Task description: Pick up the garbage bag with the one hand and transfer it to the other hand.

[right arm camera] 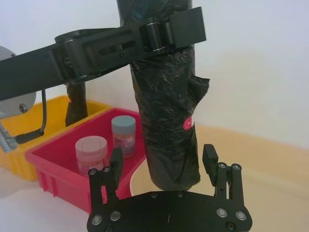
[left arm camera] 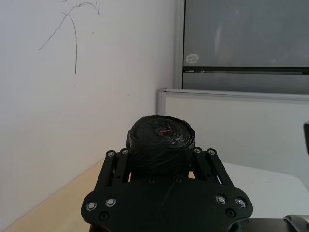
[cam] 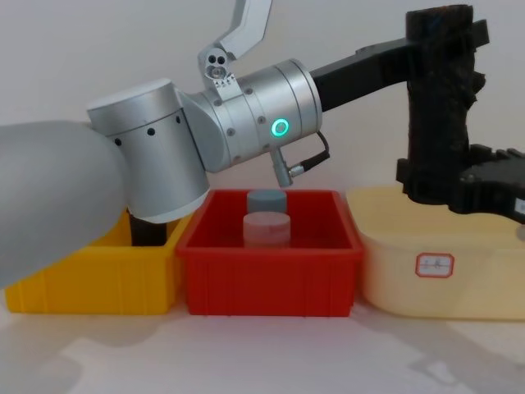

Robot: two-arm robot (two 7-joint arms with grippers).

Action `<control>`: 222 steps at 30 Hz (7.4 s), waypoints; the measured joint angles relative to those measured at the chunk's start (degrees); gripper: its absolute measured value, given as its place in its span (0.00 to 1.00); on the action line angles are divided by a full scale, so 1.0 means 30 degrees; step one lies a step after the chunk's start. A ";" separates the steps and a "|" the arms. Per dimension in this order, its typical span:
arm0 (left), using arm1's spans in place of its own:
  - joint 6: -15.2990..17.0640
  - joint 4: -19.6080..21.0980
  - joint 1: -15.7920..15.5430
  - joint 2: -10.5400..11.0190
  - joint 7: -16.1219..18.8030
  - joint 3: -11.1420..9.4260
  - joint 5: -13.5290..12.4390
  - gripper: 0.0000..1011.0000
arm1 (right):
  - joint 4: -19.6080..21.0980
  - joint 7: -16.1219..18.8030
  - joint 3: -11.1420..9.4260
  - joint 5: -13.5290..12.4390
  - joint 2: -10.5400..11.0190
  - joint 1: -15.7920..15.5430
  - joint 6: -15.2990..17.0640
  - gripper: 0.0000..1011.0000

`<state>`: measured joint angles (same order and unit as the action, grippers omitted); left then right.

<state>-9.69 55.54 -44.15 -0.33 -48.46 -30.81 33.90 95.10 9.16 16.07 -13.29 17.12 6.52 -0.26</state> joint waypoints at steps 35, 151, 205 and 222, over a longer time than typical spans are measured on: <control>-0.0002 0.0002 0.0000 0.0001 0.0002 0.0003 0.0001 0.51 | -0.1450 0.0559 0.0307 0.0824 -0.1133 0.2160 0.1578 0.53; -0.2362 0.5228 0.2810 0.3053 0.5930 0.2856 -0.1769 0.99 | -0.2370 0.3141 0.0380 0.0276 -0.1883 0.4633 0.4157 0.99; -0.2406 0.6145 0.3170 0.3483 0.6867 0.3441 -0.2604 0.99 | -0.8269 0.3789 0.4385 0.2307 -0.3131 0.8557 0.5066 0.99; -0.2405 0.6148 0.3170 0.3483 0.6874 0.3441 -0.2605 0.99 | -0.9442 0.4052 0.4692 0.2884 -0.3450 0.9399 0.5796 0.99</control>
<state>-16.90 73.99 -34.64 10.12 -27.84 -20.49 26.08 66.78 21.32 30.14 -4.64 6.77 34.72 17.13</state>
